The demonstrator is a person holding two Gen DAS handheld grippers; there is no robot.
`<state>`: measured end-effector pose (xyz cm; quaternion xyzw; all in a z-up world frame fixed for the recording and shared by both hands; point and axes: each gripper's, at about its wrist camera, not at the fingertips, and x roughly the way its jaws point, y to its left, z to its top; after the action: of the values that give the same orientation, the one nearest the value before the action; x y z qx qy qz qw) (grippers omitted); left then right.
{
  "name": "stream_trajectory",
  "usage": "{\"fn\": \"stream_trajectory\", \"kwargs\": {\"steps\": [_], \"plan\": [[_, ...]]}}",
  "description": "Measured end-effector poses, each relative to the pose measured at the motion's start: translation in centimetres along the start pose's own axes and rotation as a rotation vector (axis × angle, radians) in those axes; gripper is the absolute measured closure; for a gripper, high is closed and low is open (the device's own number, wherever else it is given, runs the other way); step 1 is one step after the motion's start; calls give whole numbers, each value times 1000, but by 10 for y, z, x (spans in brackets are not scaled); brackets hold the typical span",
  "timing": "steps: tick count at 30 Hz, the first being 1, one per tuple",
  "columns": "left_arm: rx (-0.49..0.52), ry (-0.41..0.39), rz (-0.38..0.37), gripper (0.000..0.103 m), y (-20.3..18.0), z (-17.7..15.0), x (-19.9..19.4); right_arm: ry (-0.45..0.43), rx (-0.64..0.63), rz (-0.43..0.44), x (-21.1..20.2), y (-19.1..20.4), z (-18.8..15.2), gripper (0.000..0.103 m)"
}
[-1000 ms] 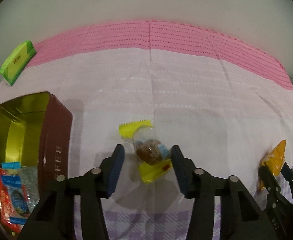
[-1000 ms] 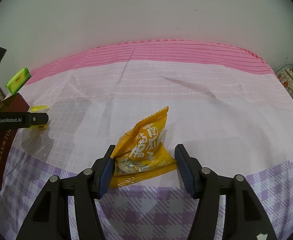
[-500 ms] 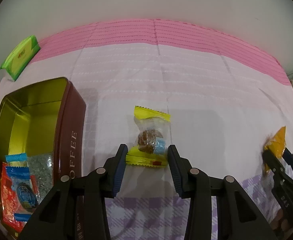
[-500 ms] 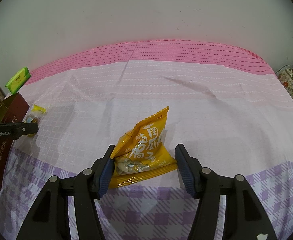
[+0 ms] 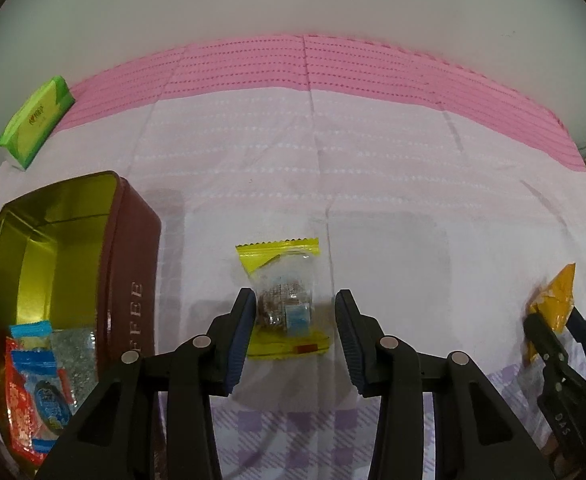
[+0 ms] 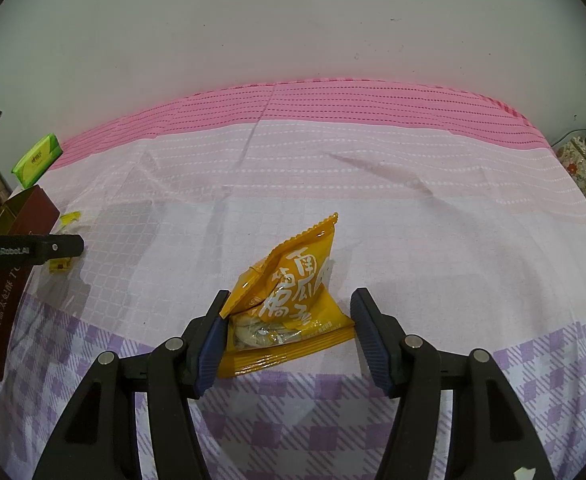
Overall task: Organize snacks
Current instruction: 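Carry the yellow-wrapped candy with the left gripper over the gold tin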
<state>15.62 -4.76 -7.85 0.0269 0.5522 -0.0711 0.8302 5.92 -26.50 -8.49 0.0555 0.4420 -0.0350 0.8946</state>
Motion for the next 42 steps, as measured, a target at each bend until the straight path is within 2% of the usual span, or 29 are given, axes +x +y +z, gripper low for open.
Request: {"fn": "stream_trajectory", "kwargs": {"steps": [4, 15, 23, 37, 42], "plan": [[9, -11, 19, 77, -2, -2, 1, 0, 0, -1, 0, 0, 0, 44], [36, -18, 25, 78, -1, -9, -10, 1, 0, -2, 0, 0, 0, 44], [70, -43, 29, 78, -7, -25, -29, 2, -4, -7, 0, 2, 1, 44], [126, -134, 58, 78, -11, -58, -81, 8, -22, -27, 1, 4, 0, 44], [111, -169, 67, 78, -1, -61, -100, 8, -23, -27, 1, 4, 0, 44]]}}
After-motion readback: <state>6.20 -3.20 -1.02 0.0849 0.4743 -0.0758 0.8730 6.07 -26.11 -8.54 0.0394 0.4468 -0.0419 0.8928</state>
